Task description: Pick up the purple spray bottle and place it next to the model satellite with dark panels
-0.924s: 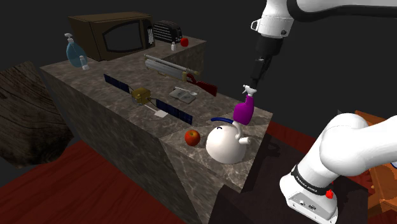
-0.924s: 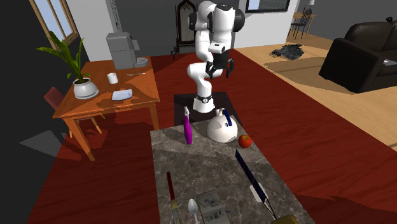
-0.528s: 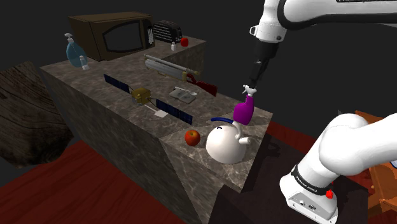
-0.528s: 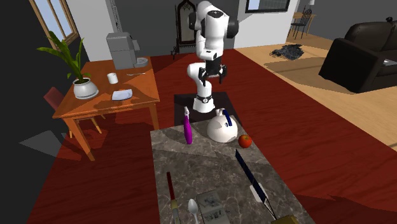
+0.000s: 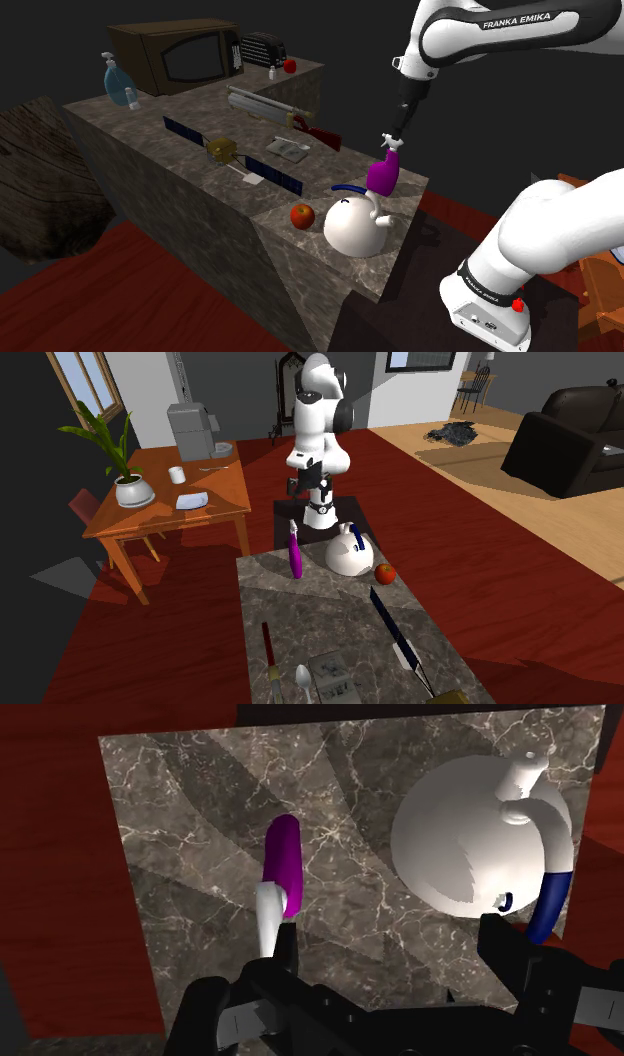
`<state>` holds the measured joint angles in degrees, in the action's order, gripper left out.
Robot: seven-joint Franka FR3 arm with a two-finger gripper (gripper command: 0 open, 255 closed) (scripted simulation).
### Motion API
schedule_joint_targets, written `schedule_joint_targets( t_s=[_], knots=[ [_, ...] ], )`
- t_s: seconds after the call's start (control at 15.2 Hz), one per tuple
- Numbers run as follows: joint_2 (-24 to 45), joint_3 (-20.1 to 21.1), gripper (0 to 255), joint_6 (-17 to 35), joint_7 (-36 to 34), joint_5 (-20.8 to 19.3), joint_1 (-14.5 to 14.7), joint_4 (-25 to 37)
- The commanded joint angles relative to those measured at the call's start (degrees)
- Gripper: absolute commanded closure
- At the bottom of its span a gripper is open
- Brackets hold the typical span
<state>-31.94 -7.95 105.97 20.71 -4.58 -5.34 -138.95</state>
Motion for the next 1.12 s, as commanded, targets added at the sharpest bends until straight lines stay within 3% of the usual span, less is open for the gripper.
schedule_joint_targets(
  t_s=[0.0,0.26,0.73,1.06],
  knots=[
    [2.9,-2.0,0,2.5,2.3,-1.0,-0.8,0.7],
    [8.3,-5.2,0,6.7,6.2,-2.1,-1.9,2.3],
    [10.0,-5.7,0,12.5,6.3,-2.2,-2.0,-1.8],
    [10.2,-5.8,0,13.0,6.3,-2.3,-2.0,-2.1]
  ],
)
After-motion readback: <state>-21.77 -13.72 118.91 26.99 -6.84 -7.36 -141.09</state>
